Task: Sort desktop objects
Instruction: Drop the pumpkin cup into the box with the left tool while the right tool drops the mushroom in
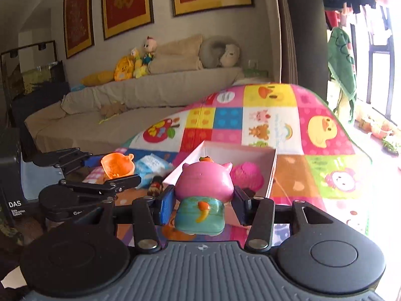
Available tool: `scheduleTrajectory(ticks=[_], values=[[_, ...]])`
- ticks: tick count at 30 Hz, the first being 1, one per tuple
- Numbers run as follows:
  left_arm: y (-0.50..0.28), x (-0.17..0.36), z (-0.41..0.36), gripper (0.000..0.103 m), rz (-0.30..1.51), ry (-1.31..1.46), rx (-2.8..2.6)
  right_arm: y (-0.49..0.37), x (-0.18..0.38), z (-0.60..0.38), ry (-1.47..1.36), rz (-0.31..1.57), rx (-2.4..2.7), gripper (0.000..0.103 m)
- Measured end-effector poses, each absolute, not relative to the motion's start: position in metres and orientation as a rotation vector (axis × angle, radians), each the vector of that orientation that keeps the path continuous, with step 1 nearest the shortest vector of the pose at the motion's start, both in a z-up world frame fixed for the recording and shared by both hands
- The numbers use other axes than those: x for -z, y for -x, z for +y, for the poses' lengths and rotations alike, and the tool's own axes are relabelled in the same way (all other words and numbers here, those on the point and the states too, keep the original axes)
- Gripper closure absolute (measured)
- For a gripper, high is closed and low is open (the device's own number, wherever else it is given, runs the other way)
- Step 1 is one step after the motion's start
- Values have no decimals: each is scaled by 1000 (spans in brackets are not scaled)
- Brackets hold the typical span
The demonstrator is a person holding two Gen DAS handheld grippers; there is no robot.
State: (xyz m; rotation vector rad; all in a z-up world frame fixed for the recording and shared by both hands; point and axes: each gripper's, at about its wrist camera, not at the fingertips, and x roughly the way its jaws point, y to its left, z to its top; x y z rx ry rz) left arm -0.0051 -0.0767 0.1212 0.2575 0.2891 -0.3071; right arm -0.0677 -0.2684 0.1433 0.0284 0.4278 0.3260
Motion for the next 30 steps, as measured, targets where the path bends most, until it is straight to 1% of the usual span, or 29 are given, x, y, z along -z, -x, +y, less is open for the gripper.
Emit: scheduleTrajectory(ticks=[3,4,5,6,8,9,11,16,23,27,29,30], values=[[-31,-124,-92,35,266,-218,284,60,-153,-275,-57,400,-295,55],[-46,-121,-97,31,274,-212,267,55,-153,-275,-68,405,-293,55],[-56,-118,-100,21,297,-207,257,52,-152,-275,-71,415,-286,55],[-64,-113,-99,19,330,-194,255,49,-150,-274,-68,424,-277,55],[-63,-104,-92,17,373,-166,267,46,-146,-274,-50,434,-250,55],[-55,-96,-86,13,386,-161,275,45,-145,-275,-47,436,-241,55],[-39,-82,-76,9,394,-181,273,42,-143,-281,-47,443,-220,55],[-12,-57,-55,7,463,-219,247,7,-140,-279,-29,475,-191,55],[-14,-44,-27,5,532,-134,218,-93,-122,-248,-91,623,-218,55],[-20,-36,-14,3,561,-85,203,-149,-112,-219,-141,674,-254,54],[-20,-32,-5,3,567,-68,185,-174,-105,-206,-157,705,-244,51],[-21,-31,0,3,568,-57,172,-182,-102,-200,-155,717,-240,51]])
